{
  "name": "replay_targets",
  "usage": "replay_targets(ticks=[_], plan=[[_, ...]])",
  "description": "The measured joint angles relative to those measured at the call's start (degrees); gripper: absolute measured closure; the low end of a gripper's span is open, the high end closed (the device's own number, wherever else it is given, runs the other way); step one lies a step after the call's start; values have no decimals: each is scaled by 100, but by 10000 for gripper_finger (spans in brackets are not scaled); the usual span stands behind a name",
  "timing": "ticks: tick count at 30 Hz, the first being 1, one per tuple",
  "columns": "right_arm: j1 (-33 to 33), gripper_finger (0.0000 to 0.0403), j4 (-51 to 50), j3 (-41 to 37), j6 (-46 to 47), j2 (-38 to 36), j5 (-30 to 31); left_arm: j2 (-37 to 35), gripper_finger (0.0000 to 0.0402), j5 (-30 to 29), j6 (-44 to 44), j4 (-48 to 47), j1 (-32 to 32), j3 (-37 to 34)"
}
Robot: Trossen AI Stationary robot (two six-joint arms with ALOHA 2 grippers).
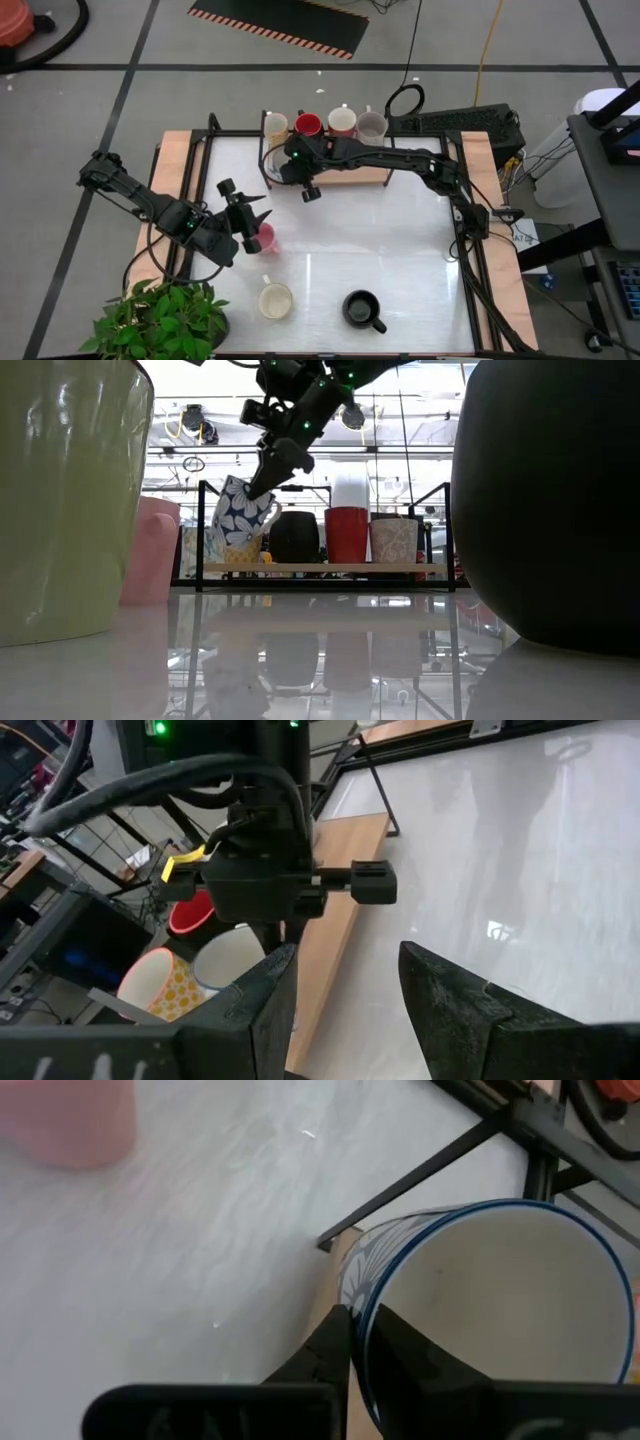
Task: Place coffee mugs
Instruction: Put the blue mug on the shelf
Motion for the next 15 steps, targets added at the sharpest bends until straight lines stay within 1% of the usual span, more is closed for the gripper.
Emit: replay_targets(ticks=[4,15], plan=[[-33,390,82,-9,-13,1,-5,1,220,0,-9,2,0,0],[-69,384,613,-482,-72,-2,35,2,220,0,-70,5,0,0]])
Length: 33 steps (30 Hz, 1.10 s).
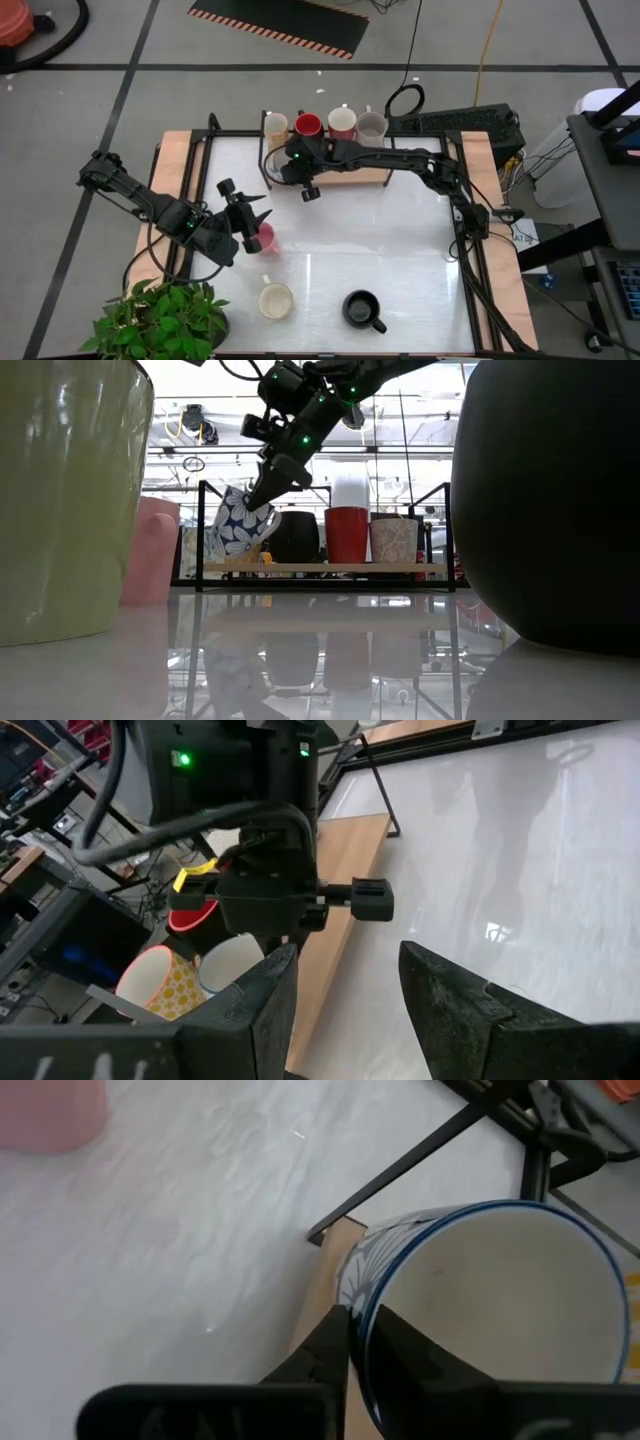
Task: Place coffee mugs
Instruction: Put the blue mug on the shelf
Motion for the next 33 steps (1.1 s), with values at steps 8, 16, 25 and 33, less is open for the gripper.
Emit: replay_targets(ticks=[8,16,25,33], plan=[[2,352,259,-64,-33,0,126,0,220,55,-76,-11,-25,0],[13,315,633,-64,-71,0,273,0,220,59,-75,-15,-107,0],[13,282,896,-66,157,0,275,0,220,72,-96,-14,-257,0],[271,280,929,-71,500,-63,275,0,220,70,-103,-17,-362,0]])
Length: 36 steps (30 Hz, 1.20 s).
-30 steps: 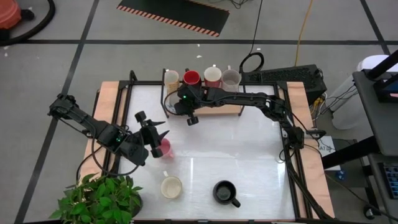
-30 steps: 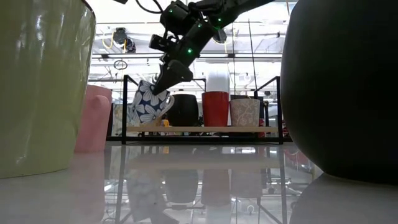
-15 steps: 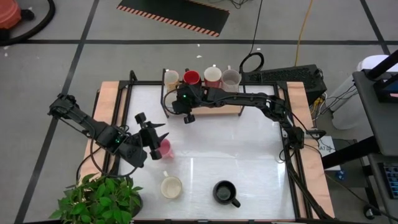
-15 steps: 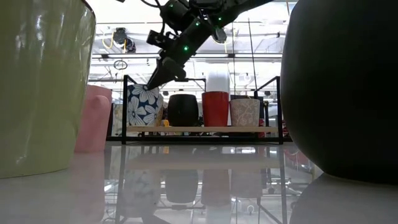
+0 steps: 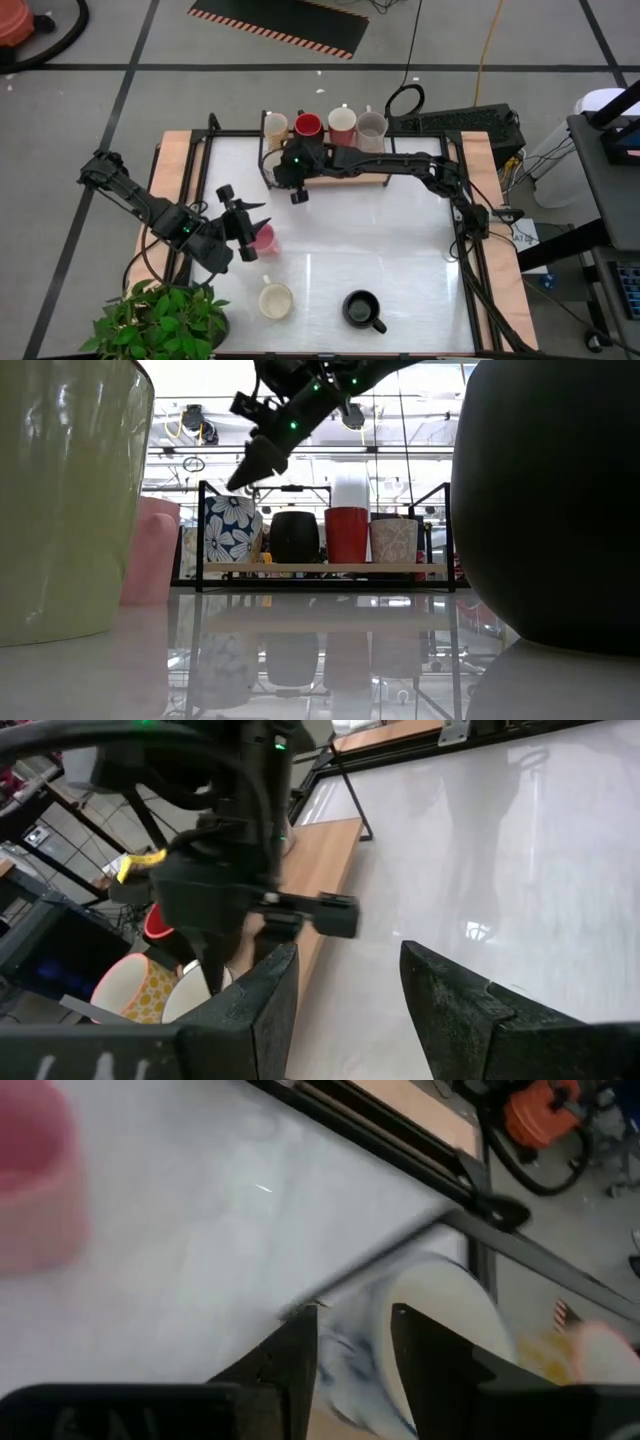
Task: Place coffee mugs
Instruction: Put the blue mug on the shelf
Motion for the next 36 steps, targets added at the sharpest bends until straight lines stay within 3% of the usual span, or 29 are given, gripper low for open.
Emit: replay_targets(ticks=[8,11,20,26,36], plan=[[227,286,230,-246,164,-4,-33,0,220,-2,-193,-77,-188,0],[243,292,353,-494,167,9,-342,1,220,-1,-249,-73,-223,0],[-2,354,1914,-1654,276,17,-426,2,220,-2,-299,22,-219,0],[-220,397,2284,-1744,357,11,-429,2,220,-4,-295,31,-219,0],[-458,402,2557,-1744,360,11,-427,2,220,-11,-293,31,-219,0]])
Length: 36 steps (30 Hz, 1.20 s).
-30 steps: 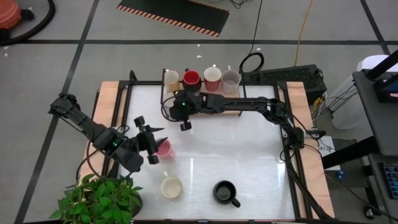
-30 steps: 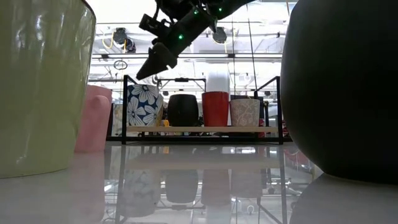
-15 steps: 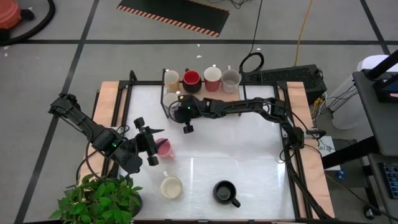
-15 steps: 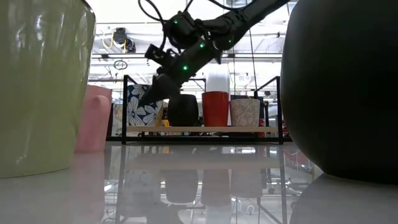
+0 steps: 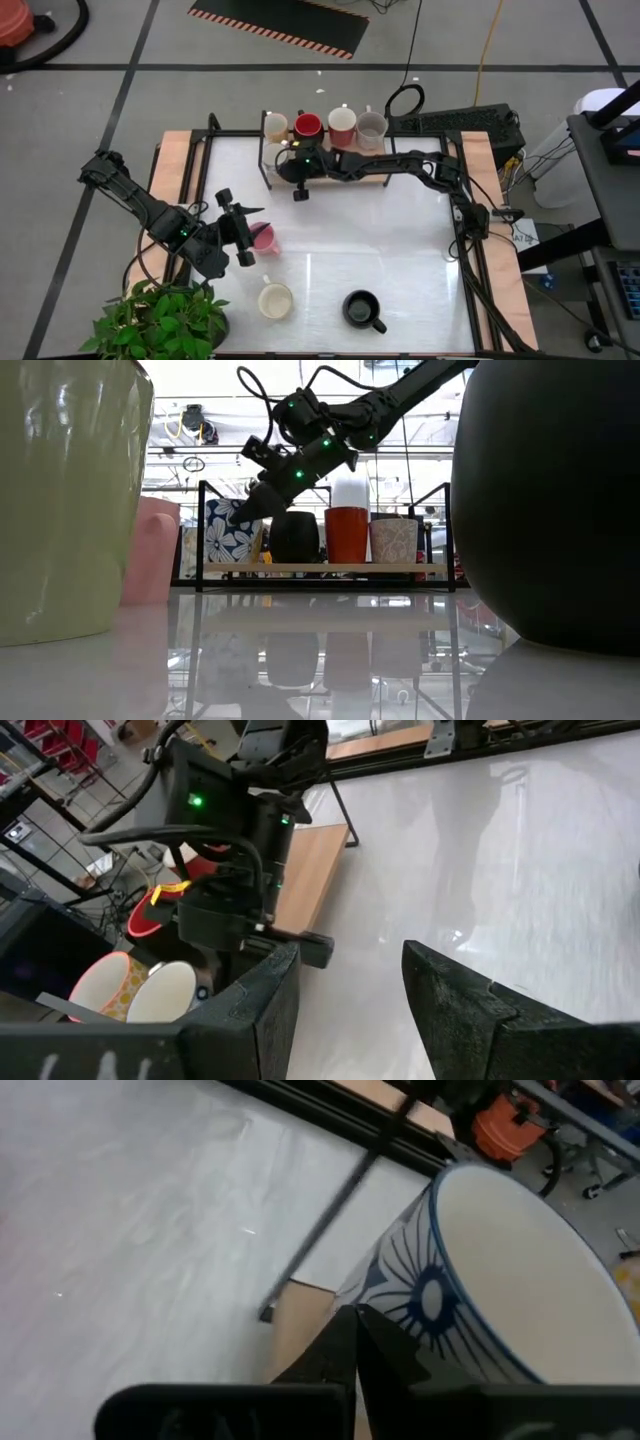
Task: Place coffee mugs
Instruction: Put the blue mug on the shelf, then put the pink mug on the shelf
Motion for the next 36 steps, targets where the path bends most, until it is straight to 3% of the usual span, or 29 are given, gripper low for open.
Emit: replay_targets(ticks=[8,11,18,22,29,32,36], plan=[[119,402,-337,0,628,-167,108,0,220,0,-2,65,0,0],[384,402,-1105,3,675,-594,-183,0,220,0,10,171,3,0],[1006,403,-3142,-96,879,-1636,-196,2,220,1,-4,358,144,0],[1389,403,-3178,-923,1153,-2498,-180,27,220,165,-156,593,268,0],[1880,403,-2248,-3301,1742,-4352,-142,393,220,1267,-430,785,749,-2],[1964,403,-2056,-4134,1961,-5137,-142,683,220,1847,-234,994,1051,0],[1969,403,-1888,-4687,2257,-6110,-133,1081,220,2882,46,1170,1377,0]])
